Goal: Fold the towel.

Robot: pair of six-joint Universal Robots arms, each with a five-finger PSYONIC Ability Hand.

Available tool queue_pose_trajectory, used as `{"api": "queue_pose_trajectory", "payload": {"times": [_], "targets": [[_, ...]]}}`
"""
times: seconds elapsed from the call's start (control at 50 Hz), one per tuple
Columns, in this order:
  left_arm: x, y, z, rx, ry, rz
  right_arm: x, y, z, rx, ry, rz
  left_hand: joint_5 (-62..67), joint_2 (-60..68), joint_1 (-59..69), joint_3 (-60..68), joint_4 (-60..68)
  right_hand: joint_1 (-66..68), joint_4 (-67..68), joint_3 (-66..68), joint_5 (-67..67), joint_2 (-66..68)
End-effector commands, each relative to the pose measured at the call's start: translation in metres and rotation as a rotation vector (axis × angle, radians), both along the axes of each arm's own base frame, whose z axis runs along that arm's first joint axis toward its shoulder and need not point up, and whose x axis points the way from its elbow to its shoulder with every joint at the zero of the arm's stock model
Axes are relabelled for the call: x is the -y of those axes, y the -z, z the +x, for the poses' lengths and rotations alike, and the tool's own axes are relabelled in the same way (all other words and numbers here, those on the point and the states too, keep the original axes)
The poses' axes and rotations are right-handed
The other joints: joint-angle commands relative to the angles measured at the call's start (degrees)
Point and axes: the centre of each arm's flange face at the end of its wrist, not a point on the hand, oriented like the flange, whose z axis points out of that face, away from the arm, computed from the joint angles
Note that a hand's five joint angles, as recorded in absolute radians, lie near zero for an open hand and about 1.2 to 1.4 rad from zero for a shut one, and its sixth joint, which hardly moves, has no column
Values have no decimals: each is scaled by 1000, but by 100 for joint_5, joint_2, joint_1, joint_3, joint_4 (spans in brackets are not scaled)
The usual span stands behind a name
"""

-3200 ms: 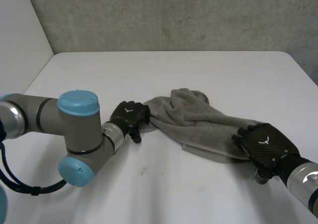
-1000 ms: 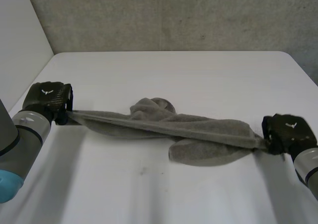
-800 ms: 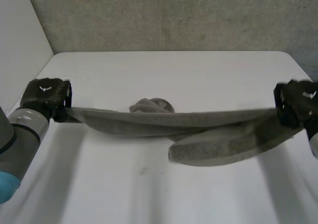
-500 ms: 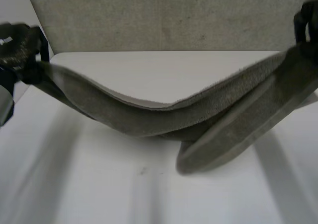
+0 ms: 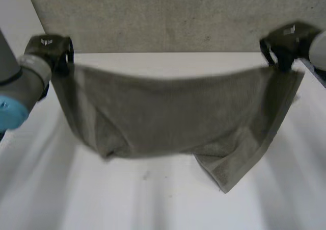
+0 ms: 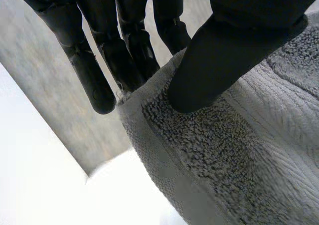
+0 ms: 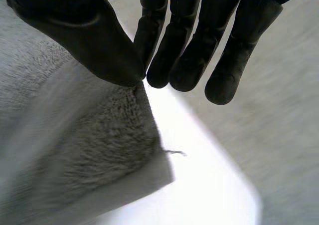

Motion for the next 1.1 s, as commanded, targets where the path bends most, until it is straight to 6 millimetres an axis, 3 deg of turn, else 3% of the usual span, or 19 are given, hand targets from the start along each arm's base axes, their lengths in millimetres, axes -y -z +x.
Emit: {"api": "queue_pose_trajectory", "payload": {"times": [0.02, 0.06, 0.1, 0.2, 0.26, 0.3, 0.32, 0.36, 0.38, 0.42, 0.44, 0.46, 0.48, 0.5, 0.64, 0.72, 0.98, 1.06, 1.1], "targets": [[20, -108, -8, -169, 13, -366, 16, -111, 15, 247, 5, -542, 1104, 1023, 1127, 1028, 1022, 385, 320, 333, 343, 335], [19, -129, -8, -240, 25, -445, 15, -139, 12, 404, 9, -655, 1104, 1023, 1127, 1028, 1022, 385, 320, 333, 343, 335], [18, -146, -7, -334, 36, -518, 12, -144, 10, 449, 8, -653, 1104, 1023, 1127, 1028, 1022, 385, 320, 333, 343, 335], [17, -152, -2, -457, 25, -549, 13, -116, 11, 398, 21, -518, 1104, 1023, 1127, 1028, 1022, 385, 320, 333, 343, 335], [22, -123, 1, -443, -5, -449, 11, -81, 13, 306, 23, -376, 1104, 1023, 1127, 1028, 1022, 385, 320, 333, 343, 335], [24, -76, 5, -401, -35, -299, 7, -60, 14, 249, 10, -297, 1104, 1023, 1127, 1028, 1022, 385, 320, 333, 343, 335], [24, -76, 5, -401, -36, -299, 7, -59, 14, 249, 10, -296, 1104, 1023, 1127, 1028, 1022, 385, 320, 333, 343, 335], [16, -20, 8, -353, -65, -130, -2, -7, 14, 168, -31, -123, 1104, 1023, 1127, 1028, 1022, 385, 320, 333, 343, 335], [16, -19, 8, -353, -65, -129, -2, -7, 14, 167, -31, -122, 1104, 1023, 1127, 1028, 1022, 385, 320, 333, 343, 335], [2, 31, 13, -311, -87, 17, -16, 43, 14, 114, -61, 27, 1104, 1023, 1127, 1028, 1022, 385, 320, 333, 343, 335], [1, 32, 13, -311, -88, 18, -16, 43, 14, 114, -61, 28, 1104, 1023, 1127, 1028, 1022, 385, 320, 333, 343, 335], [-7, 54, 15, -294, -95, 81, -16, 43, 14, 114, -61, 28, 1104, 1023, 1127, 1028, 1022, 385, 320, 333, 343, 335], [-7, 54, 15, -294, -95, 81, -24, 71, 12, 84, -66, 101, 1104, 1023, 1127, 1028, 1022, 385, 320, 333, 343, 335], [-18, 77, 17, -276, -98, 143, -38, 100, 10, 50, -75, 173, 1104, 1023, 1127, 1028, 1022, 385, 320, 333, 343, 335], [-54, 134, 26, -204, -114, 276, -77, 166, 2, -14, -85, 298, 1104, 1023, 1127, 1028, 1022, 385, 320, 333, 343, 335], [-54, 136, 29, -176, -115, 252, -86, 189, 0, -9, -89, 263, 1104, 1023, 1127, 1028, 1022, 385, 320, 333, 343, 335], [-44, 120, 43, -173, -145, 172, -85, 197, -1, 0, -78, 231, 1104, 1023, 1127, 1028, 1022, 385, 320, 333, 343, 335], [-42, 119, 49, -177, -161, 170, -85, 200, -1, -6, -77, 234, 1104, 1023, 1127, 1028, 1022, -2413, -2478, -2465, -2455, -2463], [-42, 120, 50, -177, -165, 171, -85, 201, -1, -8, -76, 235, 1104, 1023, 1127, 1028, 1022, -2570, -2634, -2622, -2612, -2620]]}}
